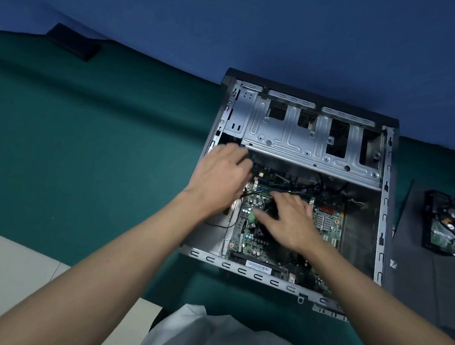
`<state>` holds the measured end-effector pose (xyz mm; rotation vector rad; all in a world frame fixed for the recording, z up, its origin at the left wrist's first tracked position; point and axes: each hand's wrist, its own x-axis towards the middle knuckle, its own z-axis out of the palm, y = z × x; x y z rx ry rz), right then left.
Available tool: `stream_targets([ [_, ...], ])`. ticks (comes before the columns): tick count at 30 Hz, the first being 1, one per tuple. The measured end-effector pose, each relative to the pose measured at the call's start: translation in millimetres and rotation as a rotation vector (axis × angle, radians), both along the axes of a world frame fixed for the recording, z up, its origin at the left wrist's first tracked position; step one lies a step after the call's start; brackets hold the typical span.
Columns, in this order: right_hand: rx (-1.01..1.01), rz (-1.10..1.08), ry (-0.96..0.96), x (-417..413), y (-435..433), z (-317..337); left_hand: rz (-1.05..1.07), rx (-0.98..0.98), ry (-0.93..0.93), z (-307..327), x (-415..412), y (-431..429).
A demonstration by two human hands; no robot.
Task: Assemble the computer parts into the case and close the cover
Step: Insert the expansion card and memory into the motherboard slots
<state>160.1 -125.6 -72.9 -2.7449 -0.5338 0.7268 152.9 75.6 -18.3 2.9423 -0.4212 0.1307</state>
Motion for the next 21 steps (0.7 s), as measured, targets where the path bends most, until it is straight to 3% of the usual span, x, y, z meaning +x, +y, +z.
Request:
stream_targets([
  [3, -0.033, -0.064, -0.172, -7, 13, -8, 0.203, 0.038, -0.067, -2, -3, 12],
  [7, -0.177, -0.063, -0.29, -13, 23, -20, 0.288, -0.021, -0.092, -4, -5, 14],
  [16, -0.197, -0.11, -0.427, -25, 26, -26, 0.341, -0.12, -0.026, -4, -3, 12],
  [21, -0.204, -0.103, -0.378, -17, 29, -26, 0.349, -0.122, -0.002, -3, -2, 14],
])
